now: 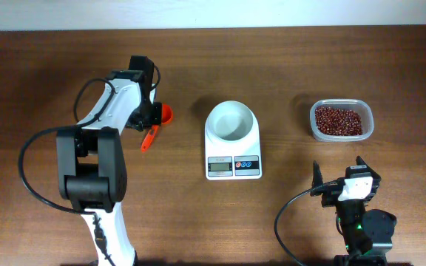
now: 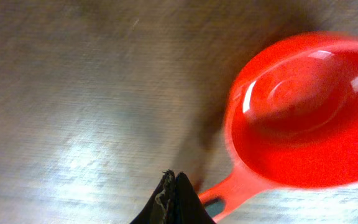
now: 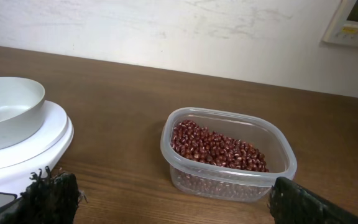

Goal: Scoop item into bowl and weigh 50g on scale
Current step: 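Lift the red scoop with the left gripper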

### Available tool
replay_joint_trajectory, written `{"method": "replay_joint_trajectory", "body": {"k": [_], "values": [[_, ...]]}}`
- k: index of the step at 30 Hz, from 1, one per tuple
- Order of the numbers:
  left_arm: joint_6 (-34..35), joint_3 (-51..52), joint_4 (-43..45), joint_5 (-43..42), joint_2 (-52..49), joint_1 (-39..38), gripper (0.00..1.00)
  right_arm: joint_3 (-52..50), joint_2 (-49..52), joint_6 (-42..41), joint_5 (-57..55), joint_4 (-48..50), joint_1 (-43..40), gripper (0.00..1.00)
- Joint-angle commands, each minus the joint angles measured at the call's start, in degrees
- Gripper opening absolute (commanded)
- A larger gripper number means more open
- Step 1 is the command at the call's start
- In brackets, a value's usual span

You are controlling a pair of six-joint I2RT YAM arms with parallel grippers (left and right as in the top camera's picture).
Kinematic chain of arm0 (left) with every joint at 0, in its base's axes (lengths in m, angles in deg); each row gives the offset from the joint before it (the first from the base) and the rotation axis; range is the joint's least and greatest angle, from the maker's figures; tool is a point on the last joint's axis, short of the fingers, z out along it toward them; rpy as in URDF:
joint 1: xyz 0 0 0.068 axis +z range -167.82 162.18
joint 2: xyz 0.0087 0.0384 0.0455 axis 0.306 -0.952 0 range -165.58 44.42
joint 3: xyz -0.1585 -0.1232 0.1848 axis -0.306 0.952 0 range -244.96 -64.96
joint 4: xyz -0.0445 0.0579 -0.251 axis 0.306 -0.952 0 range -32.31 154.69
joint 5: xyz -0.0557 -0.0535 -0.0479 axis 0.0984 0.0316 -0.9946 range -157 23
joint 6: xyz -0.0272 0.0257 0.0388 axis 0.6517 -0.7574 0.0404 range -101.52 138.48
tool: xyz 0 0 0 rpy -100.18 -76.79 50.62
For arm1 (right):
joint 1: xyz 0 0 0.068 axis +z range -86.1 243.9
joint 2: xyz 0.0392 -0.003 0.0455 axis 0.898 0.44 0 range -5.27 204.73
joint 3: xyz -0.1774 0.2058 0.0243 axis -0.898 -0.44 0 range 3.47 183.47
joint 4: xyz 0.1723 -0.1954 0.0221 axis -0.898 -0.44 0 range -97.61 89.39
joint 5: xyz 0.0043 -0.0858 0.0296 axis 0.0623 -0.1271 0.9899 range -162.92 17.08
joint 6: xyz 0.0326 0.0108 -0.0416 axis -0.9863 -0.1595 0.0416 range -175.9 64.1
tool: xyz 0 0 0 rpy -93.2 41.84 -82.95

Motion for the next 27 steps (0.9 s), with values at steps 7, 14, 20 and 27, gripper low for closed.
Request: {"method": "replay_joint_trajectory", "body": {"k": [7,14,20,27], "values": [[-9.3,-16.7,-15.9,0.7,0.0,0.2,0.46,-0.3,0.0,-0.1,0.3,0.0,0.3,0.99],[-20.5,-10.5,-12.3,-10.3,-0.1,-0.1,0.49,-0.3,0.0,-0.1,0.3,-0.2,0.3,0.99],[-20.5,-1.9,-6.5,-10.2,-0.1,-0.3,0.48,-0.3,0.0,-0.1,0.3,-0.5,0.3,0.99],[-17.7,2.9,3.8,-10.4,-0.1,-0.7,0.44,-0.3,0.0,-0.1,0.3,-0.5,0.3,0.99]]}}
